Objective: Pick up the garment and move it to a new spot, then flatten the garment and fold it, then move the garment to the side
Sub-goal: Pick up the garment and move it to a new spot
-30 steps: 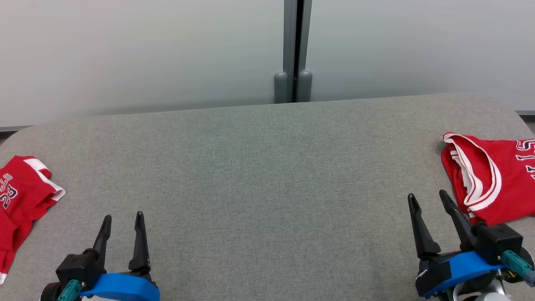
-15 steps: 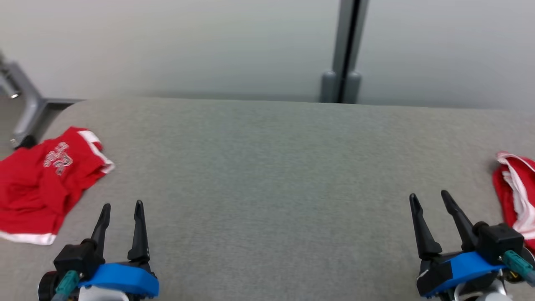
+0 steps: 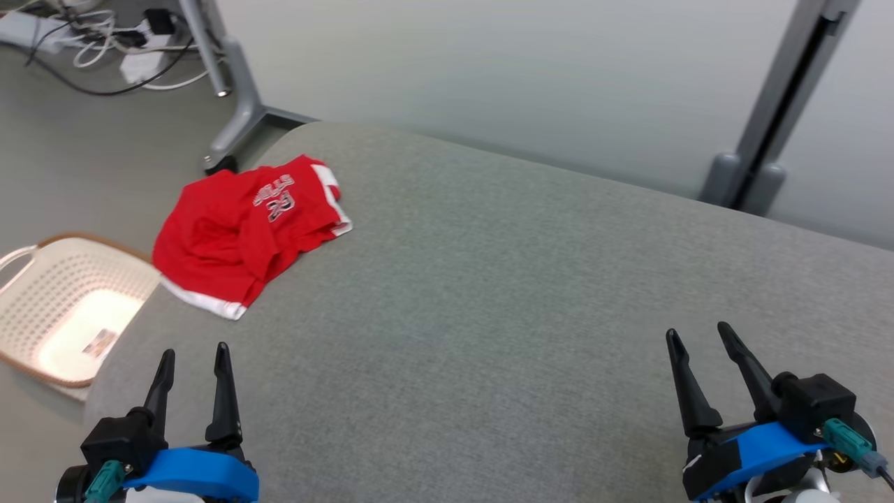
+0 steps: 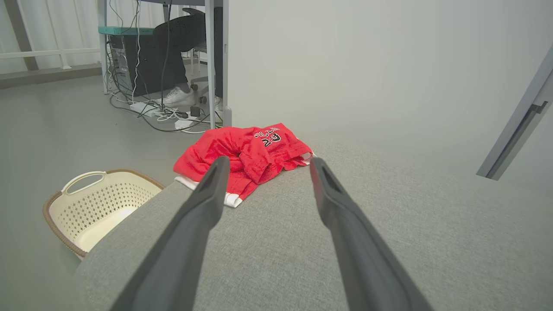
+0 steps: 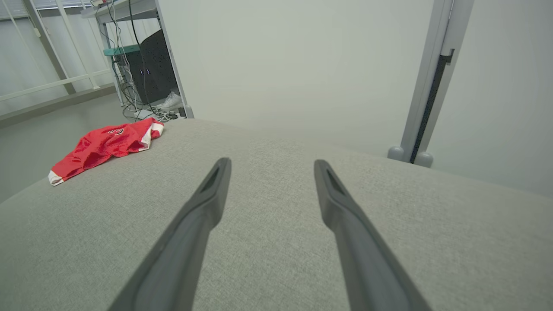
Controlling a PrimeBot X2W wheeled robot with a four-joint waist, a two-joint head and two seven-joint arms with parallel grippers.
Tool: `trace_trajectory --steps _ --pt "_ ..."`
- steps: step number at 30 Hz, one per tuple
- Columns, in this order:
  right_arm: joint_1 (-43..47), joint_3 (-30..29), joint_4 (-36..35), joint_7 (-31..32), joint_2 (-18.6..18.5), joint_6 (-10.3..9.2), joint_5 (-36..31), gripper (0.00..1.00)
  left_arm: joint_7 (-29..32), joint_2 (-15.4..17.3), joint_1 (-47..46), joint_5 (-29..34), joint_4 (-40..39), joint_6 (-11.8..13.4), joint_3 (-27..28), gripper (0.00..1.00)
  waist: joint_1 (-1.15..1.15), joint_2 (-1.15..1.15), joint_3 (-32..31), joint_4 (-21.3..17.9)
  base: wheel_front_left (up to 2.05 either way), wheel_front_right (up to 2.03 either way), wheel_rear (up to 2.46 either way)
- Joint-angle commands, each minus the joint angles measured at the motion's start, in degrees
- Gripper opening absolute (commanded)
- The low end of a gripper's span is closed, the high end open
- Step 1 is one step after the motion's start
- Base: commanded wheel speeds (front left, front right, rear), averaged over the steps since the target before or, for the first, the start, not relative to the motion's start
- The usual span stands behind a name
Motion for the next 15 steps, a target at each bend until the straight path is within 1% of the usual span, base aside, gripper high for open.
trace_trajectory --steps 1,7,11,15 --pt "-0.67 0.08 0.21 -0.2 0.08 0.03 0.27 1.0 -0.24 0.04 0.2 -0.13 -0.13 0.19 0.18 1.0 0.0 0.0 1.31 1.73 0.0 0.0 0.0" --pt "-1.0 0.39 0.9 -0.39 0.42 0.02 0.06 1.0 -0.25 -0.12 0.82 -0.18 -0.58 0.27 0.84 1.0 0.0 0.0 1.4 4.25 0.0 0.0 0.0" --pt "-1.22 0.57 1.01 -0.36 0.43 0.02 -0.08 1.0 -0.25 -0.17 1.06 -0.23 -0.83 0.28 1.15 1.0 0.0 0.0 1.51 4.54 0.0 0.0 0.0" --pt "-1.3 0.92 1.18 -0.25 0.26 0.02 0.24 1.0 -0.25 -0.35 1.28 -0.7 -1.16 0.36 1.7 1.0 0.0 0.0 1.68 3.97 0.0 0.0 0.0"
